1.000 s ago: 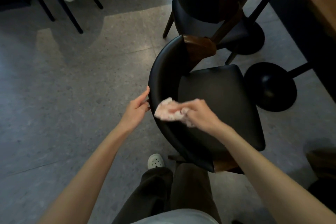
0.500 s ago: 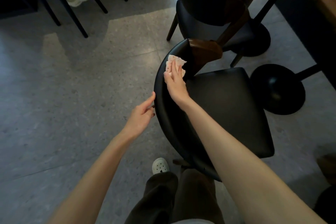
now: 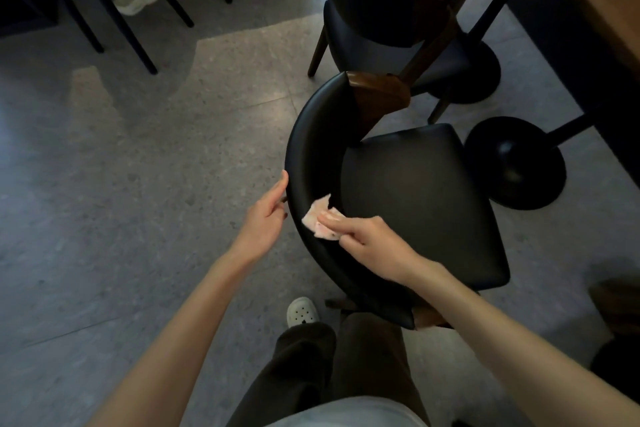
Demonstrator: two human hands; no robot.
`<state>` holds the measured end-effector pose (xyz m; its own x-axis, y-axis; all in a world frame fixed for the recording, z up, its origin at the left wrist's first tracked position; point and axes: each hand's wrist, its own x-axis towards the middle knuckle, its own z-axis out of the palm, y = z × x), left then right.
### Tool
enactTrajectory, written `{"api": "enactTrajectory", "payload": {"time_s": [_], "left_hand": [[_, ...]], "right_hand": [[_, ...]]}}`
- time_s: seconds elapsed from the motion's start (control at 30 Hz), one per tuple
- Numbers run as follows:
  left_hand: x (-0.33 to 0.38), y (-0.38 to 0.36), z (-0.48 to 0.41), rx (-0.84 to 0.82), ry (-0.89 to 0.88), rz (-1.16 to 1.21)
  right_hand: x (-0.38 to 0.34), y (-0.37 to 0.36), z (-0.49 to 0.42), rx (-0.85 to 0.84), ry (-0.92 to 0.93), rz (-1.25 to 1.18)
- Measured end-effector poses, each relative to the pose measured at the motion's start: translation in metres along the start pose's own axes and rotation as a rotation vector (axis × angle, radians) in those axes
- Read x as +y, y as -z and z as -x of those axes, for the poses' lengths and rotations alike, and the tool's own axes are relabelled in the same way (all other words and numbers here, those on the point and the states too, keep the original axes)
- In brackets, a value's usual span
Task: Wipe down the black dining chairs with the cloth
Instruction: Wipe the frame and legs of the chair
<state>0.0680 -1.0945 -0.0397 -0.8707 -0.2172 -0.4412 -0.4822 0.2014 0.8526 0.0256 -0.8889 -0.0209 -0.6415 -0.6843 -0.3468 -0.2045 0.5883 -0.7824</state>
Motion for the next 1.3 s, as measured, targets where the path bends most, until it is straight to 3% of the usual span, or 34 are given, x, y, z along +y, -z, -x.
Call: {"api": "enactTrajectory", "payload": {"time_s": [0.13,0.27,0.33,0.43,0.6,0.73,0.8,0.9,1.07,1.13,1.3], "left_hand": [[0.001,0.002,-0.001,-0.019,-0.022,-0.054],[-0.002,0.003,-0.003,-0.035,-0.027,-0.085],[-0.005,0.003,0.001,-0.042,-0.037,-0.118],[-0.008,0.001,0.009,-0.071,-0.056,-0.17],[-0.009,-0.001,0.011,-0.077,-0.056,-0.225],[-0.005,-0.002,0.015,-0.101,-0.06,-0.239],[-0.005,-0.004,0.019,-0.107,-0.065,-0.242],[-0.011,-0.007,0.029,-0.123,-0.065,-0.261],[-0.018,-0.01,0.044,-0.149,-0.069,-0.321],[-0.018,-0.012,0.047,-0.145,-0.071,-0.323],[-0.012,-0.018,0.056,-0.135,-0.083,-0.353]], "right_hand": [[-0.017,0.03,-0.044,0.278,-0.002,-0.136],[-0.021,0.016,-0.124,0.203,-0.055,-0.084],[-0.019,0.0,-0.134,0.245,-0.101,-0.068],[-0.009,-0.015,-0.103,0.259,-0.061,-0.075],[0.012,-0.029,-0.006,0.074,0.023,-0.032],[0.014,0.002,0.04,-0.085,-0.04,0.127],[0.006,0.012,0.034,-0.019,-0.046,0.132],[-0.012,0.011,-0.011,0.195,-0.031,-0.047],[-0.026,-0.023,-0.073,0.191,-0.132,-0.115],[-0.013,-0.031,-0.053,0.217,-0.098,-0.116],[0.026,-0.029,0.069,0.089,-0.039,-0.003]]}}
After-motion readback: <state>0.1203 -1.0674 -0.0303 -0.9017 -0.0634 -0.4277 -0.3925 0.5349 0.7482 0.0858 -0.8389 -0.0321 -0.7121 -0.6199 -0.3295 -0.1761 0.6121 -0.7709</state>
